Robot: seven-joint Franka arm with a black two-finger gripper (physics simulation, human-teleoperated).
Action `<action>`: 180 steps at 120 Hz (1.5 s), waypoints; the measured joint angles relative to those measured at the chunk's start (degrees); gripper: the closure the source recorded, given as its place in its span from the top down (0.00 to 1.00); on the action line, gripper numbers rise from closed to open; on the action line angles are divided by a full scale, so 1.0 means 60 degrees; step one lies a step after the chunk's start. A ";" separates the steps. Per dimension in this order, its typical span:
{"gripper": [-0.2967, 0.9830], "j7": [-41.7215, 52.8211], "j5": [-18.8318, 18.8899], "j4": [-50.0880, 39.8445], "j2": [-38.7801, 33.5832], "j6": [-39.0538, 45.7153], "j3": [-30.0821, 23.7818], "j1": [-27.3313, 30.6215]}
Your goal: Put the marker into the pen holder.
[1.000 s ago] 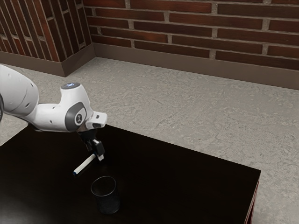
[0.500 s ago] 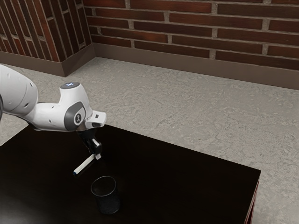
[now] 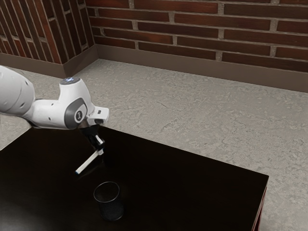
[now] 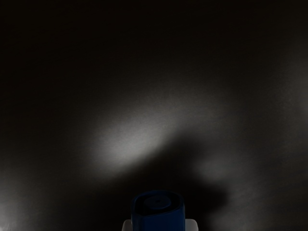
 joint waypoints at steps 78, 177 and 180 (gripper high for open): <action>0.15 -0.1304 -0.0629 -0.1859 -0.3242 -0.0010 -0.1014 -0.2405; 0.15 -0.2525 -0.0802 -0.4223 -0.6733 0.0147 -0.2059 -0.1510; 0.15 -0.2560 -0.0803 -0.4248 -0.6752 0.0133 -0.2071 -0.1511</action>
